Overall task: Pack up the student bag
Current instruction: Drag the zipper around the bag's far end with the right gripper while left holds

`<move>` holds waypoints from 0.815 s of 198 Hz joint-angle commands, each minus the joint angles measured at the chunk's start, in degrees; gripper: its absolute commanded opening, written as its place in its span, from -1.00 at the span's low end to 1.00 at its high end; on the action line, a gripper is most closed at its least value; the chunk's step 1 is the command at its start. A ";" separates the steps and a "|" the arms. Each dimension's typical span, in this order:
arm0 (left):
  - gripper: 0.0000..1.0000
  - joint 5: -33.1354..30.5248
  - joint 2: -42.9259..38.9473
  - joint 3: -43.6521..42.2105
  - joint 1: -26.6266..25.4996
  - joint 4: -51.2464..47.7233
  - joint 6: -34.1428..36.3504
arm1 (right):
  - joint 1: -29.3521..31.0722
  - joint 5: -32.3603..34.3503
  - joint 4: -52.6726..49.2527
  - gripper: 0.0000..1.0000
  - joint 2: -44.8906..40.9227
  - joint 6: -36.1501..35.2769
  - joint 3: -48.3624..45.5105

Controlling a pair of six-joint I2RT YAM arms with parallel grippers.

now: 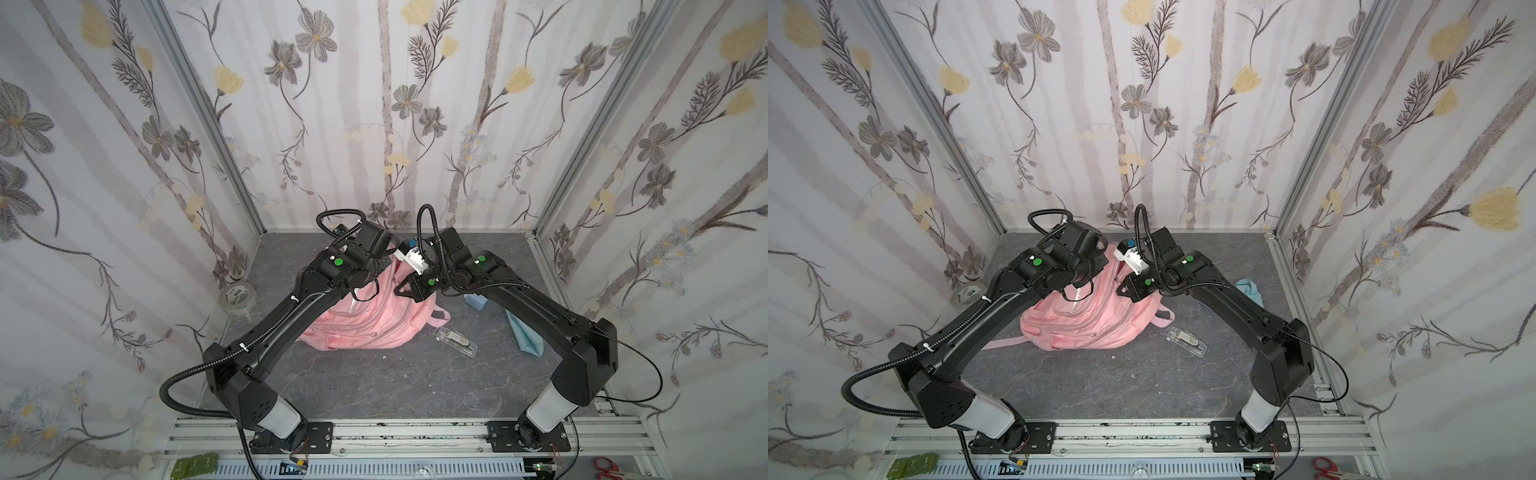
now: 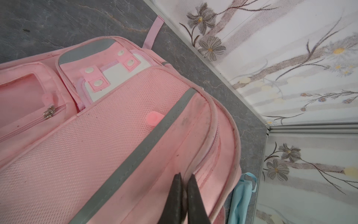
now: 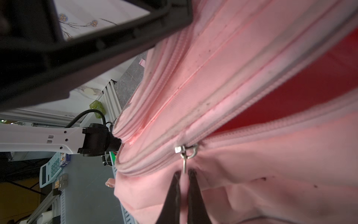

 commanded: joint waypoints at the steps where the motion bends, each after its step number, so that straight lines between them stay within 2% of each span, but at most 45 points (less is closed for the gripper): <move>1: -1.00 -5.52 1.83 2.73 0.89 4.79 -4.21 | 1.17 -5.08 2.20 -1.00 -1.31 2.89 -0.74; 40: -1.00 -5.05 6.12 5.43 2.67 3.21 -5.82 | 2.11 -5.39 4.01 -1.00 -4.48 5.75 -4.00; 86: -1.00 -5.67 10.15 8.11 3.80 4.11 -13.71 | 3.41 -4.60 6.81 -1.00 -6.60 9.60 -7.61; 116: -1.00 -6.54 13.27 14.50 3.82 3.66 -16.53 | 4.91 -3.55 12.78 -1.00 -6.39 13.06 -11.49; 134: -1.00 -6.61 15.67 20.15 3.95 1.98 -16.77 | 5.14 -5.30 19.29 -1.00 -5.94 16.44 -15.08; 161: -1.00 -9.74 18.55 27.58 3.90 -2.65 -17.59 | 5.43 -4.31 23.38 -1.00 -5.17 18.29 -17.19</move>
